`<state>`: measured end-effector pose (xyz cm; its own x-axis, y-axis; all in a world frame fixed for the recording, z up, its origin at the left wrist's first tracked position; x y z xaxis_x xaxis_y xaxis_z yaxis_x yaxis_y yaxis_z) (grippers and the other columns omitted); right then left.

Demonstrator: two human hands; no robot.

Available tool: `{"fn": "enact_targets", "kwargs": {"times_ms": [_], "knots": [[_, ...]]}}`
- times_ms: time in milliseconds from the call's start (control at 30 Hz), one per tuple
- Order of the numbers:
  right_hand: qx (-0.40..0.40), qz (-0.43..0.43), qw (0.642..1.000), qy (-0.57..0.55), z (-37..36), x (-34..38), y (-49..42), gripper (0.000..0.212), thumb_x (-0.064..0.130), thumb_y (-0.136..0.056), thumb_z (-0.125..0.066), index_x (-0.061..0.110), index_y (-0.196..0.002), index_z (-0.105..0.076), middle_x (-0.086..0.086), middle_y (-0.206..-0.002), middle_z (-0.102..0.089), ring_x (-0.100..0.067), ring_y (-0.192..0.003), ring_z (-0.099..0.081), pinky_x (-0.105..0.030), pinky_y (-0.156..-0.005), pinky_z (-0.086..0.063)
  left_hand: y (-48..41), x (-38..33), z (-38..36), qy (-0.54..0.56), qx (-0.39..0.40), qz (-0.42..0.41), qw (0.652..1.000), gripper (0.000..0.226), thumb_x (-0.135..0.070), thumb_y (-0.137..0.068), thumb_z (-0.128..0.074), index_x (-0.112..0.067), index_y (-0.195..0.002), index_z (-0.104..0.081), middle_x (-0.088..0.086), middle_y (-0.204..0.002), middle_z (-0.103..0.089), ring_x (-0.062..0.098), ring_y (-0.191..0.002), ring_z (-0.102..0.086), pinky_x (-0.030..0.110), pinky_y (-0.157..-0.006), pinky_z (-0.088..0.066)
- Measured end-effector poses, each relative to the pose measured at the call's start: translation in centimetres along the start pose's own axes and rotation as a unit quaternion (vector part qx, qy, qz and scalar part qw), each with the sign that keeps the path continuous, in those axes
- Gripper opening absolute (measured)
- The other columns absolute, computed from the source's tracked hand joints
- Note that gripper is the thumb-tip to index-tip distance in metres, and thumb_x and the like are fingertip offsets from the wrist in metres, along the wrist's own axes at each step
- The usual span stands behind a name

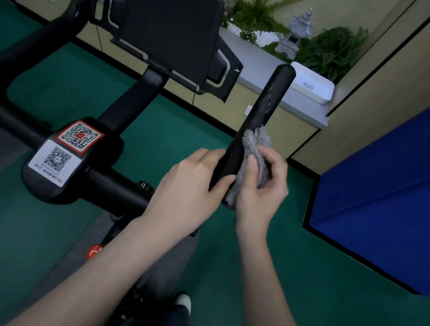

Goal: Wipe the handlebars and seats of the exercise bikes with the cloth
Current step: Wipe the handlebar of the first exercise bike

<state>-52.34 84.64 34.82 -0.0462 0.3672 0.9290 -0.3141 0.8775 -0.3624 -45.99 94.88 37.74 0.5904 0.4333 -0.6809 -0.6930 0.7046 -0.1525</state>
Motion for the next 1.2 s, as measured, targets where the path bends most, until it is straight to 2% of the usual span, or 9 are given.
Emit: {"fn": "enact_targets", "kwargs": {"times_ms": [100, 267, 433, 567, 700, 867, 967, 1067, 1200], "knots": [[-0.017, -0.065, 0.996, -0.052, 0.1, -0.8, 1.1, 0.014, 0.004, -0.088, -0.057, 0.013, -0.099, -0.061, -0.018, -0.106, -0.062, -0.031, -0.105, -0.06, -0.051, -0.097, -0.046, -0.2, 0.0, -0.3, 0.016, -0.011, 0.002, 1.0, 0.043, -0.032, -0.089, -0.061, -0.018, -0.13, -0.055, 0.0, -0.111, -0.061, 0.025, -0.096, -0.06, 0.041, -0.084, -0.05], [-0.071, -0.164, 0.974, -0.14, -1.2, -1.1, -1.0, 0.021, 0.001, -0.093, -0.055, 0.02, -0.095, -0.06, -0.006, -0.099, -0.065, -0.017, -0.094, -0.063, -0.039, -0.092, -0.05, -0.2, 0.1, -0.7, 0.012, -0.034, 0.008, 0.999, 0.043, -0.03, -0.088, -0.064, -0.018, -0.129, -0.057, -0.004, -0.11, -0.062, 0.02, -0.093, -0.06, 0.036, -0.082, -0.05], [-0.064, -0.231, 0.951, -0.194, -0.8, -1.8, 1.4, 0.014, 0.005, -0.094, -0.056, 0.018, -0.099, -0.061, -0.003, -0.102, -0.068, -0.016, -0.098, -0.064, -0.032, -0.09, -0.05, -0.2, 0.3, -0.8, 0.028, -0.044, 0.008, 0.999, 0.041, -0.03, -0.086, -0.066, -0.023, -0.126, -0.059, -0.007, -0.106, -0.062, 0.015, -0.089, -0.059, 0.035, -0.077, -0.051], [-0.047, -0.319, 0.909, -0.264, -1.4, -1.9, 1.3, 0.013, 0.005, -0.096, -0.052, 0.013, -0.102, -0.06, -0.008, -0.105, -0.07, -0.02, -0.097, -0.067, -0.036, -0.091, -0.053, -0.2, 0.4, -0.7, 0.032, -0.042, 0.008, 0.999, 0.04, -0.031, -0.085, -0.067, -0.025, -0.125, -0.06, -0.011, -0.105, -0.062, 0.009, -0.086, -0.058, 0.03, -0.076, -0.051], [-0.001, -0.399, 0.858, -0.322, -1.4, -1.8, 1.2, 0.021, 0.01, -0.099, -0.049, 0.001, -0.116, -0.056, -0.023, -0.115, -0.065, -0.036, -0.106, -0.064, -0.05, -0.097, -0.049, -0.3, 0.5, -0.7, 0.046, -0.042, 0.013, 0.998, 0.041, -0.028, -0.083, -0.069, -0.026, -0.124, -0.062, -0.012, -0.101, -0.062, 0.006, -0.082, -0.054, 0.018, -0.072, -0.045], [0.085, -0.422, 0.835, -0.343, -0.6, -1.6, 2.0, 0.021, 0.005, -0.099, -0.045, -0.002, -0.114, -0.057, -0.018, -0.1, -0.069, -0.025, -0.086, -0.067, -0.034, -0.079, -0.055, -0.2, 0.4, -0.6, 0.045, -0.038, 0.018, 0.998, 0.042, -0.026, -0.083, -0.069, -0.022, -0.124, -0.062, -0.011, -0.102, -0.063, 0.003, -0.084, -0.053, 0.007, -0.072, -0.04], [0.109, -0.424, 0.829, -0.347, -0.5, -1.8, 1.4, 0.022, 0.001, -0.099, -0.043, -0.005, -0.117, -0.055, -0.022, -0.105, -0.067, -0.029, -0.092, -0.065, -0.037, -0.084, -0.054, -0.2, 0.2, -0.4, 0.046, -0.039, 0.011, 0.998, 0.04, -0.025, -0.083, -0.069, -0.022, -0.123, -0.063, -0.009, -0.102, -0.063, 0.002, -0.086, -0.054, 0.01, -0.075, -0.043], [0.147, -0.431, 0.823, -0.339, 0.0, -1.8, 2.4, 0.022, 0.002, -0.099, -0.044, -0.006, -0.117, -0.056, -0.022, -0.106, -0.067, -0.027, -0.091, -0.067, -0.03, -0.076, -0.056, -0.1, 0.1, -0.3, 0.029, -0.047, 0.016, 0.998, 0.04, -0.028, -0.083, -0.07, -0.019, -0.122, -0.063, -0.008, -0.102, -0.063, 0.004, -0.084, -0.055, 0.015, -0.077, -0.044], [0.177, -0.446, 0.821, -0.308, 0.8, -2.0, 3.5, 0.023, -0.003, -0.099, -0.041, -0.002, -0.113, -0.059, -0.018, -0.107, -0.07, -0.023, -0.094, -0.069, -0.026, -0.079, -0.056, 0.1, 0.1, -0.3, 0.011, -0.051, 0.032, 0.998, 0.038, -0.036, -0.084, -0.068, -0.023, -0.118, -0.064, -0.009, -0.094, -0.061, 0.005, -0.079, -0.054, 0.017, -0.073, -0.043]]}}
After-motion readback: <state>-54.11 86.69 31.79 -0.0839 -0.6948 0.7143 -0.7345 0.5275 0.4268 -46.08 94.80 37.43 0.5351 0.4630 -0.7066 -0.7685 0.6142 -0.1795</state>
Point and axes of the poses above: each hand's wrist, its own y-axis away from the middle knuckle, its own z-axis out of the back of the hand, x = y × z, the point moved 2 cm from there along -y, towards the middle knuckle
